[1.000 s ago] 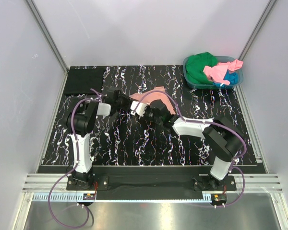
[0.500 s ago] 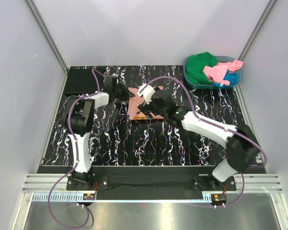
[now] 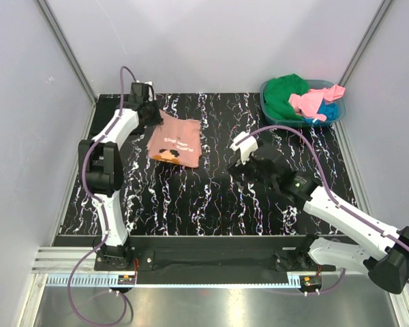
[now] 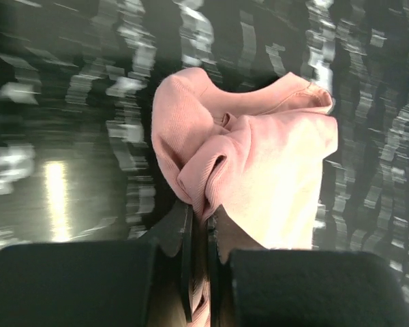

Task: Fold and stack the t-shirts
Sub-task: Neatly place the folded tshirt to the corner

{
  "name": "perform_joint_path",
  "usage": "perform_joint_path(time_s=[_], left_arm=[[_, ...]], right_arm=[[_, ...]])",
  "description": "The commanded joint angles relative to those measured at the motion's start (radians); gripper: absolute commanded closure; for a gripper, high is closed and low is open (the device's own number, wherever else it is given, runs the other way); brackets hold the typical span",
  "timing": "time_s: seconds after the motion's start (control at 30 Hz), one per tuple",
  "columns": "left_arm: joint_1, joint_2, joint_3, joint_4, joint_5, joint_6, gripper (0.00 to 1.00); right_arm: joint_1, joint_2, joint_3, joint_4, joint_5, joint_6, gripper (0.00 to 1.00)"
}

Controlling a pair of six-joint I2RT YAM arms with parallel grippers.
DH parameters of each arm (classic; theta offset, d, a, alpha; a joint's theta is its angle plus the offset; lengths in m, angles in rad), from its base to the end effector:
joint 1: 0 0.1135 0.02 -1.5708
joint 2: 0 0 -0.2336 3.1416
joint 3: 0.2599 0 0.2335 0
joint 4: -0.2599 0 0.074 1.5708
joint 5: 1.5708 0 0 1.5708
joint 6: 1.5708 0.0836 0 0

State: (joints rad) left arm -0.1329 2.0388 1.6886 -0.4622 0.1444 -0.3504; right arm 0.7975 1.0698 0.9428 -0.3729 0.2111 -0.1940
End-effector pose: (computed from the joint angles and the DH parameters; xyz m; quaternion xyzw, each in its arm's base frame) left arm 0.4600 -0.0736 0.1871 -0.0740 0.9240 -0.1534 0.3424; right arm 0.2053 0.1852 0.2747 -0.3595 0.7779 0.0643 0.5114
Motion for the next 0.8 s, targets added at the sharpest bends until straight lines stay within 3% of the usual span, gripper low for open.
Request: perform_joint_path(time_s=[0.0,0.2,0.4,0.77], left_arm=[[0.039,-0.077,0.1,-0.07,-0.167,0.158,1.0],[0.056,-0.031,0.244,-0.099,-0.33,0.318,1.0],[0.079,0.138,0.591,-0.249,-0.348,0.4,1.0],[0.114,0.179,0.594,-0.102,-0.282,0.479,1.0]], right_arm=[[-0.003,-0.03,-0.036,-0.015,-0.059,0.063,0.1],[-0.004,-0.041,-0.061,-0.004,-0.042,0.044,0.11],[-0.004,0.018,-0.018,0.011,-0.007,-0.024,0.1],[-0.006,0.088,0.005,0.037,-0.019,-0.039,0.1]])
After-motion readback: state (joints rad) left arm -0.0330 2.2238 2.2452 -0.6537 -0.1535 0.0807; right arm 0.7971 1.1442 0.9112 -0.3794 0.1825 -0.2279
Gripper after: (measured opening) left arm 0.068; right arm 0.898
